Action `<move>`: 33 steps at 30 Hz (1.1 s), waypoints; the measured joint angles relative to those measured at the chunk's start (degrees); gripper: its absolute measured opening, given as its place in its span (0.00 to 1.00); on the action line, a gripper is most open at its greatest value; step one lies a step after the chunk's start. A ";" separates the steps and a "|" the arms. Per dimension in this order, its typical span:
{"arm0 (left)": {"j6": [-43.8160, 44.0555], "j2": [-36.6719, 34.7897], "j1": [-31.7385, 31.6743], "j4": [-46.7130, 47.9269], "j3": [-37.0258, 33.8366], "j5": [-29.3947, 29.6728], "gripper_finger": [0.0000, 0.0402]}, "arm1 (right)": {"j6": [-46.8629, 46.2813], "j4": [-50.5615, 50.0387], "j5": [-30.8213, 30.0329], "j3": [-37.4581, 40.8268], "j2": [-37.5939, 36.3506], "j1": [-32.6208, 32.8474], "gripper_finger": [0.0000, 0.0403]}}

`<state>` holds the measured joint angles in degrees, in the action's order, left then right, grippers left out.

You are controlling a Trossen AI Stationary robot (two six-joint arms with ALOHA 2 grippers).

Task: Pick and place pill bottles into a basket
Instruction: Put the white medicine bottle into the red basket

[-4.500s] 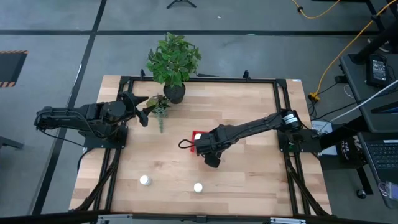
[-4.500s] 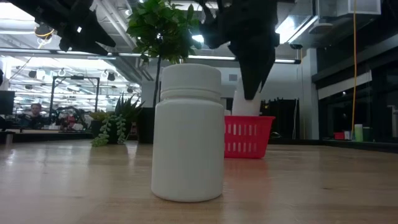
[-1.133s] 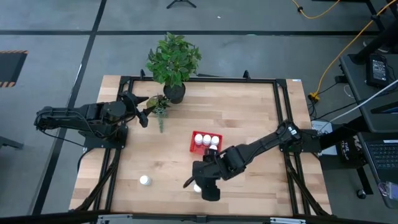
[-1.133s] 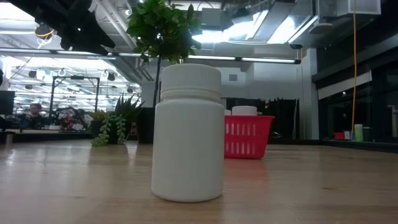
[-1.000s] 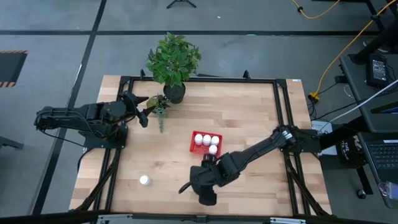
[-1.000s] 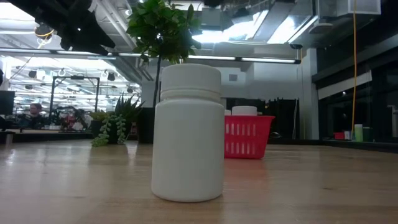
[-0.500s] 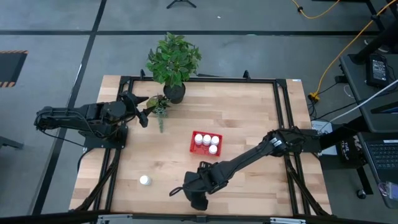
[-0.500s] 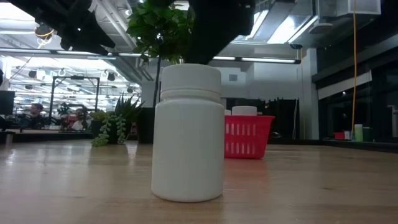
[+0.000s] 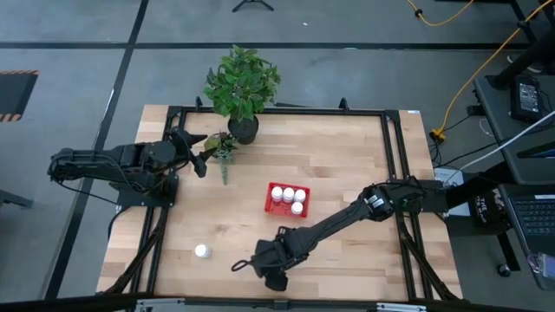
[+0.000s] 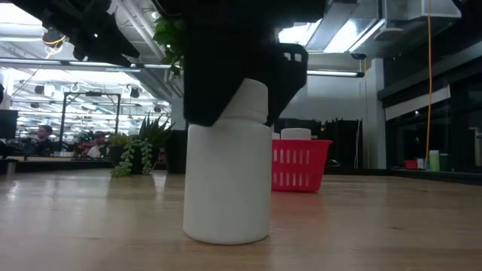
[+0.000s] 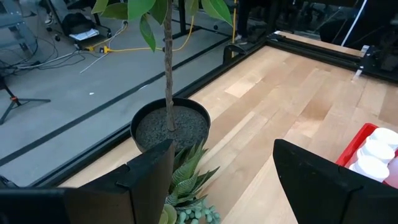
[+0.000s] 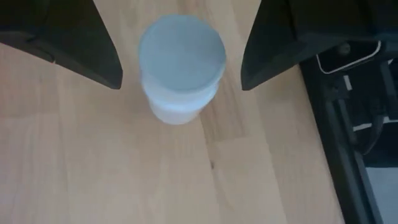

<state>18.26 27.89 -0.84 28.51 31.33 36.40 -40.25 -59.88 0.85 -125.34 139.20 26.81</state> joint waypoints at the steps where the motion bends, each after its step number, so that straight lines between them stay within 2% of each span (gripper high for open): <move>1: 0.00 0.01 0.00 0.00 0.00 0.00 0.66 | 0.01 -0.08 0.09 0.00 0.00 0.00 0.81; 5: 0.00 0.01 0.00 0.00 0.00 0.00 0.66 | -0.09 -0.13 0.06 0.00 0.00 -0.07 0.80; 8: 0.00 0.01 0.00 0.00 0.00 0.00 0.66 | -0.08 -0.22 0.46 0.00 0.00 -0.09 0.75; 11: 0.00 0.01 0.00 0.00 0.00 0.00 0.66 | -1.15 -0.24 1.59 0.00 0.00 -0.07 0.65; 16: 0.00 -0.01 0.00 0.00 0.00 0.02 0.66 | -0.32 -0.01 2.72 -0.06 -0.13 -0.04 0.40; 17: 0.00 -0.01 0.00 0.00 0.00 0.00 0.66 | 0.08 0.17 2.72 -0.07 -0.21 -0.06 0.39; 23: 0.00 0.01 0.00 0.00 0.00 0.00 0.66 | 2.40 -2.47 2.48 -1.43 -0.26 -0.53 0.39; 28: 0.00 -0.01 0.00 0.00 0.00 0.01 0.66 | 6.30 -11.72 -2.45 -9.41 -0.24 -1.68 0.39; 33: 0.00 -0.01 0.00 -0.01 0.00 0.02 0.66 | 6.31 -14.64 -4.92 -7.95 -6.32 -4.38 0.39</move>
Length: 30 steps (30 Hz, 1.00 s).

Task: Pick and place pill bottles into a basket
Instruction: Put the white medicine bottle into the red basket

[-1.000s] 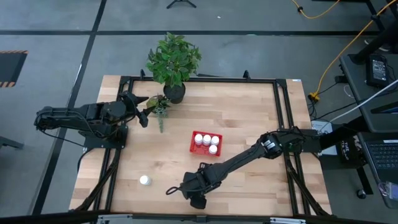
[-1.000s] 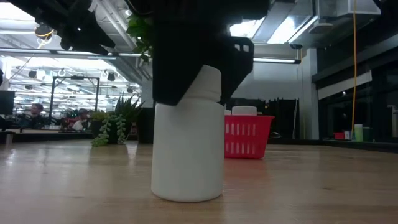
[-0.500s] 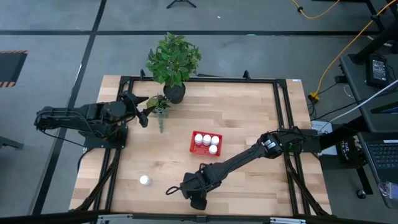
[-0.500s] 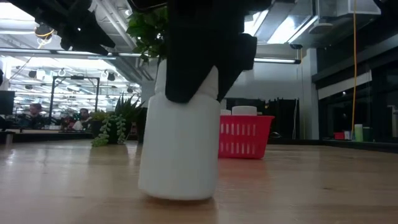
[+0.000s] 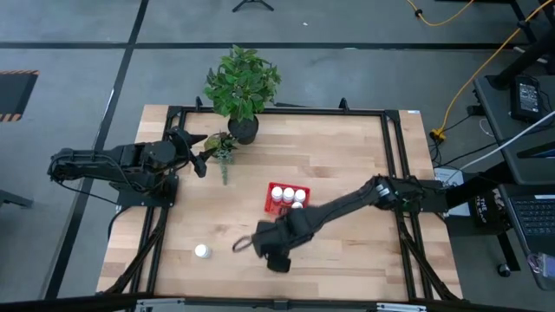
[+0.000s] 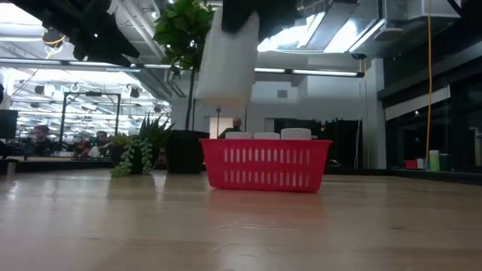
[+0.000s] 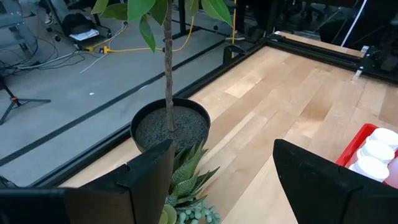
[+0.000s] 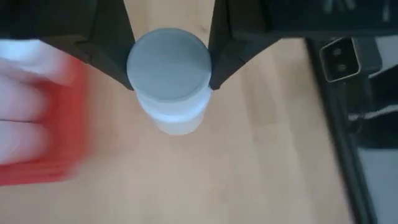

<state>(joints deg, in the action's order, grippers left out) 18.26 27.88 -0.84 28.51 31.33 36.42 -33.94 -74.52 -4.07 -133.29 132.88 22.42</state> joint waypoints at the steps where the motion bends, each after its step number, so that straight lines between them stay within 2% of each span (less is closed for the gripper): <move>1: 0.01 0.02 0.00 0.00 0.00 -0.02 0.66 | -0.01 -1.78 -1.09 -0.51 -0.90 -0.51 0.38; 4: 0.00 0.02 0.00 0.03 0.00 0.00 0.66 | 1.05 -6.43 -4.95 -1.76 -2.74 -2.50 0.38; 10: 0.01 0.02 0.00 -0.01 0.02 0.00 0.66 | 4.51 -8.32 -5.64 -1.56 -3.82 -6.72 0.38; 18: 0.00 0.02 0.00 -0.01 0.02 -0.01 0.66 | 7.77 -7.31 -6.87 4.15 -3.82 -9.63 0.38; 30: 0.01 0.01 0.00 -0.01 0.02 0.00 0.66 | 8.97 -1.02 -5.27 11.66 -3.72 -9.63 0.38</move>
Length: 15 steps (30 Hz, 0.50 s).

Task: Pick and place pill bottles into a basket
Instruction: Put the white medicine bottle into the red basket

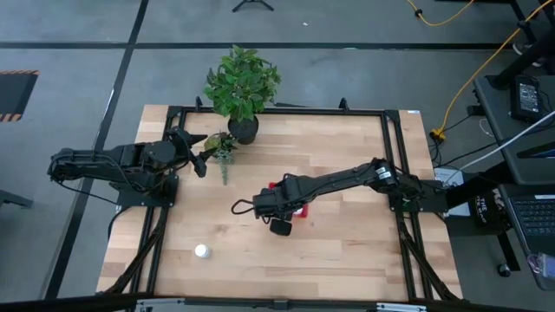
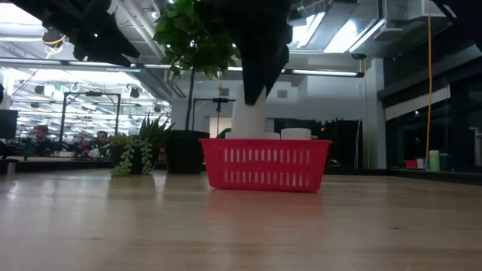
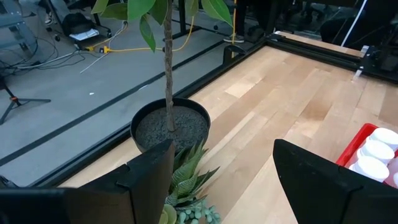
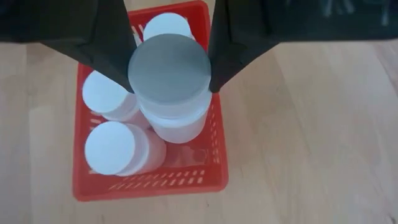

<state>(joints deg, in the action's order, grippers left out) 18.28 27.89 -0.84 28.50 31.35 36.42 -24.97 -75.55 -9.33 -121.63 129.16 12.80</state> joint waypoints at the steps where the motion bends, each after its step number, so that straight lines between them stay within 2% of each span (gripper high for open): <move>1: 0.00 0.01 0.00 0.00 0.00 -0.01 0.66 | 0.00 0.51 0.28 0.76 -0.03 0.00 0.38; 9: 0.00 0.01 0.00 0.01 0.00 -0.02 0.66 | -0.08 3.19 2.01 6.57 0.00 0.02 0.38; 15: -0.01 0.01 0.00 0.00 0.00 -0.01 0.66 | -0.24 4.66 2.30 7.59 0.00 0.00 0.38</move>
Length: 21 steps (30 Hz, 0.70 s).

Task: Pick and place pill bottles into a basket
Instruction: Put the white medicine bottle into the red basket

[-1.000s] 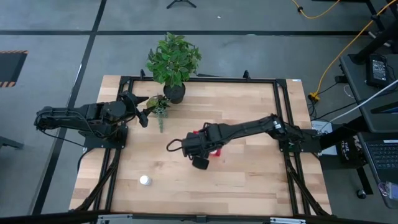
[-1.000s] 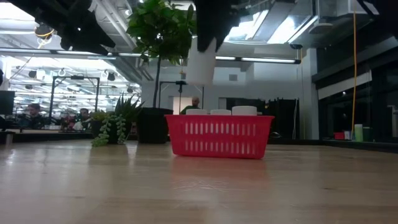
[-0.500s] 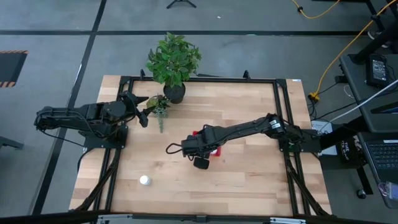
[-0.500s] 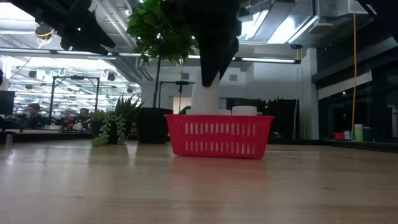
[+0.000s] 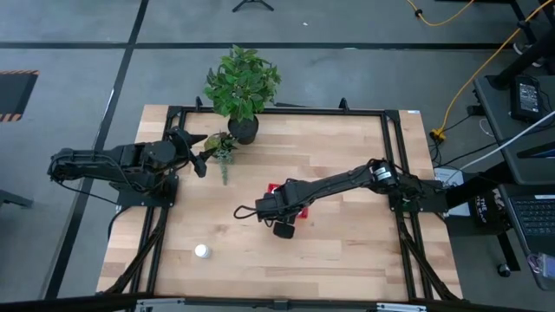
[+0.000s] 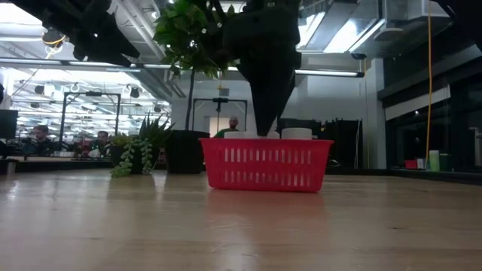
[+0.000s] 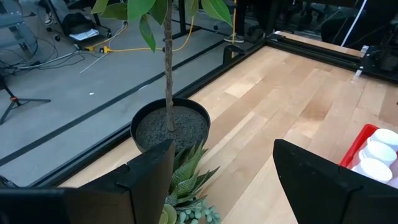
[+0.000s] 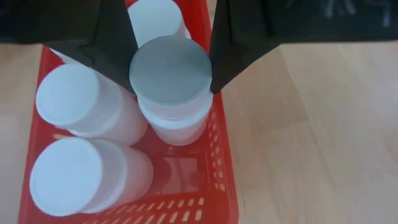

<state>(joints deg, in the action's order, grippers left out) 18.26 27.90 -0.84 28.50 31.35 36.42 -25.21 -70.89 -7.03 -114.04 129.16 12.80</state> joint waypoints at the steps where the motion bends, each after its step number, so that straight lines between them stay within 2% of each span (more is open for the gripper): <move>1: 0.00 0.00 0.00 0.01 0.00 0.01 0.66 | -0.03 0.11 0.05 0.00 0.00 0.00 0.38; 8: 0.01 -0.01 0.00 0.00 0.00 0.00 0.66 | -0.21 -0.44 1.26 0.00 0.00 -0.04 0.39; 13: 0.01 0.00 0.00 0.00 0.00 0.00 0.66 | -1.65 -1.15 1.81 0.00 0.00 -0.22 0.43; 21: 0.02 0.00 0.00 0.01 0.00 -0.01 0.66 | -3.08 -1.27 4.21 0.00 0.00 -0.31 0.44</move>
<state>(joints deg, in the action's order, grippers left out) 18.28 27.90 -0.84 28.51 31.35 36.40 -28.30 -72.16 -2.82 -114.04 129.16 12.49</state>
